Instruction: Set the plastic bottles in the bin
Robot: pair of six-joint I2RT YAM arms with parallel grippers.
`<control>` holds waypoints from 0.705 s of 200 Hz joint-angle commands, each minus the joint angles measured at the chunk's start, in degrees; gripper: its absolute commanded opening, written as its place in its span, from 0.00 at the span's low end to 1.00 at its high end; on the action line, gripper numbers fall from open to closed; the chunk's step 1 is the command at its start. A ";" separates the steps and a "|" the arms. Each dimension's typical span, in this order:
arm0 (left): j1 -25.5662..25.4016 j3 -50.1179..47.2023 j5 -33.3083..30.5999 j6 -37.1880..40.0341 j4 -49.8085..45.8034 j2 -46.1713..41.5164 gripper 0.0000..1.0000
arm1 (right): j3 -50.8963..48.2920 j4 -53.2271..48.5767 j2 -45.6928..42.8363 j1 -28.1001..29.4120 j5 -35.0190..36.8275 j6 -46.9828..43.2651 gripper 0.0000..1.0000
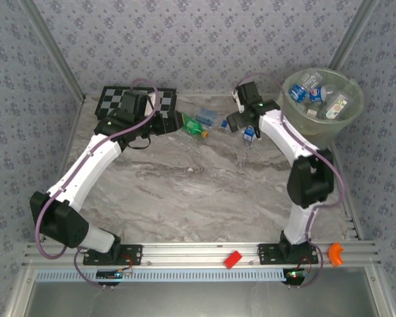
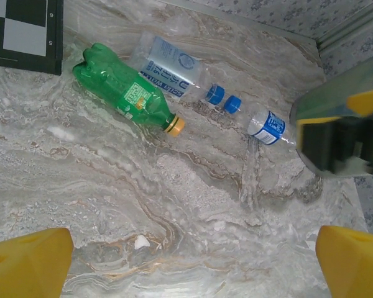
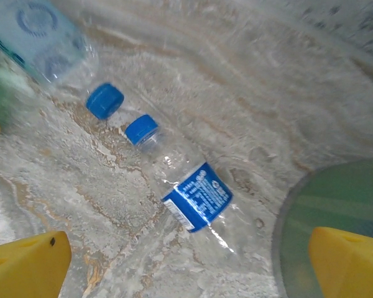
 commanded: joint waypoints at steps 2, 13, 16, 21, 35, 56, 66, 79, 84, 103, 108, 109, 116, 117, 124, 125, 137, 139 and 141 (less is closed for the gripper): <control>0.04 2.87 0.04 -0.93 -2.01 -1.60 1.00 | 8.60 -6.90 8.18 -0.32 0.82 -1.72 0.98; 0.03 2.95 -0.17 -0.78 -2.43 -2.22 1.00 | 11.55 -7.83 11.73 -0.83 1.67 -1.61 0.97; 0.08 2.87 -0.30 -0.79 -2.47 -2.41 1.00 | 12.00 -7.87 12.23 -0.88 1.54 -1.55 0.97; 0.03 2.87 -0.42 -0.71 -2.55 -2.66 1.00 | 13.16 -8.51 13.50 -1.13 0.34 -1.03 0.97; 0.03 3.10 -1.00 -0.79 -3.11 -3.17 1.00 | 15.47 -8.93 16.21 -1.55 -1.01 -0.51 0.96; 0.03 3.99 -1.64 -0.69 -4.44 -3.36 1.00 | 19.84 -10.80 20.86 -1.92 -0.68 -1.82 0.95; 0.03 4.31 -2.11 -0.74 -4.98 -3.40 1.00 | 21.34 -11.61 22.56 -2.18 -0.80 -1.69 0.95; 0.03 4.51 -2.66 -0.88 -5.02 -3.56 1.00 | 22.84 -12.19 24.46 -2.78 -1.50 -1.56 0.94; 0.08 4.53 -2.74 -0.96 -5.02 -3.65 1.00 | 23.27 -12.57 25.16 -2.93 -1.85 -1.45 0.93; 0.03 4.53 -3.19 -1.05 -5.04 -4.05 1.00 | 24.22 -12.82 27.03 -3.72 -2.60 -2.07 0.91; 0.05 4.53 -3.31 -1.10 -5.02 -4.10 1.00 | 24.25 -12.85 27.30 -3.92 -2.92 -2.15 0.90; 0.04 4.53 -3.35 -1.12 -5.02 -4.10 1.00 | 24.25 -12.83 27.34 -3.94 -2.99 -2.12 0.90; 0.03 4.45 -3.48 -1.14 -6.56 -4.19 1.00 | 24.38 -12.93 27.81 -4.08 -3.44 -2.29 0.90; 0.03 4.45 -3.53 -1.14 -6.63 -4.19 1.00 | 24.41 -12.96 27.91 -4.11 -3.51 -2.32 0.90; 0.03 4.44 -3.71 -1.12 -6.76 -4.27 1.00 | 24.51 -13.09 28.26 -4.23 -4.05 -2.67 0.89; 0.03 4.44 -3.73 -1.13 -6.77 -4.27 1.00 | 24.51 -13.13 28.27 -4.23 -4.12 -2.68 0.89; 0.03 4.36 -3.81 -1.23 -6.86 -4.35 1.00 | 24.52 -13.37 28.69 -4.22 -4.52 -2.60 0.89; 0.03 4.36 -3.87 -1.19 -6.87 -4.40 1.00 | 24.45 -13.46 28.75 -4.30 -4.69 -2.61 0.89; 0.05 4.36 -3.85 -1.22 -6.93 -4.44 1.00 | 24.39 -13.45 28.74 -4.34 -4.93 -2.59 0.89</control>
